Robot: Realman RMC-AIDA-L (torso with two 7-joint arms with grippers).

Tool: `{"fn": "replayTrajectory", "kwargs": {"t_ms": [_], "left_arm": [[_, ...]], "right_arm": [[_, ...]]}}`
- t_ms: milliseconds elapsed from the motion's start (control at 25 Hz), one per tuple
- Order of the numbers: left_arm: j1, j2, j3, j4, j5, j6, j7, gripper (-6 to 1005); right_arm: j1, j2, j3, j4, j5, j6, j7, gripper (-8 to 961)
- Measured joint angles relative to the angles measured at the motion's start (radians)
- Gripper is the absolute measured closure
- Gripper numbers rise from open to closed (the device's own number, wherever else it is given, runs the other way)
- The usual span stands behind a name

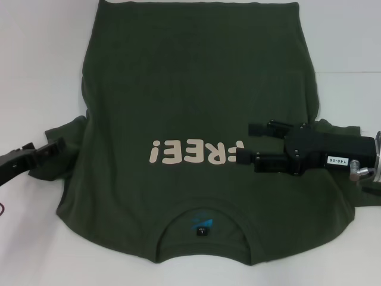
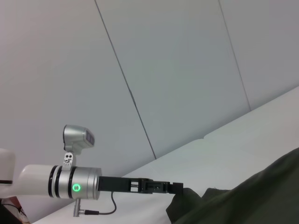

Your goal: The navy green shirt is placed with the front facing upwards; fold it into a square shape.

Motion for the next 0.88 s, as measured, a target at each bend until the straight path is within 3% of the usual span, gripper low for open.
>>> {"fn": "replayTrajectory", "kwargs": {"t_ms": [600,880], "left_arm": [[-0.019,0.0,0.056,-0.009,0.0,-0.052,-0.012,80],[-0.021,0.0,0.06,-0.008,0.002,-0.059,-0.019,302]], "right_arm": [[-0.002,-0.005,0.002,0.0,0.0,0.0,0.006,10],[-0.003,-0.005,0.002,0.0,0.0,0.0,0.006,11]]}}
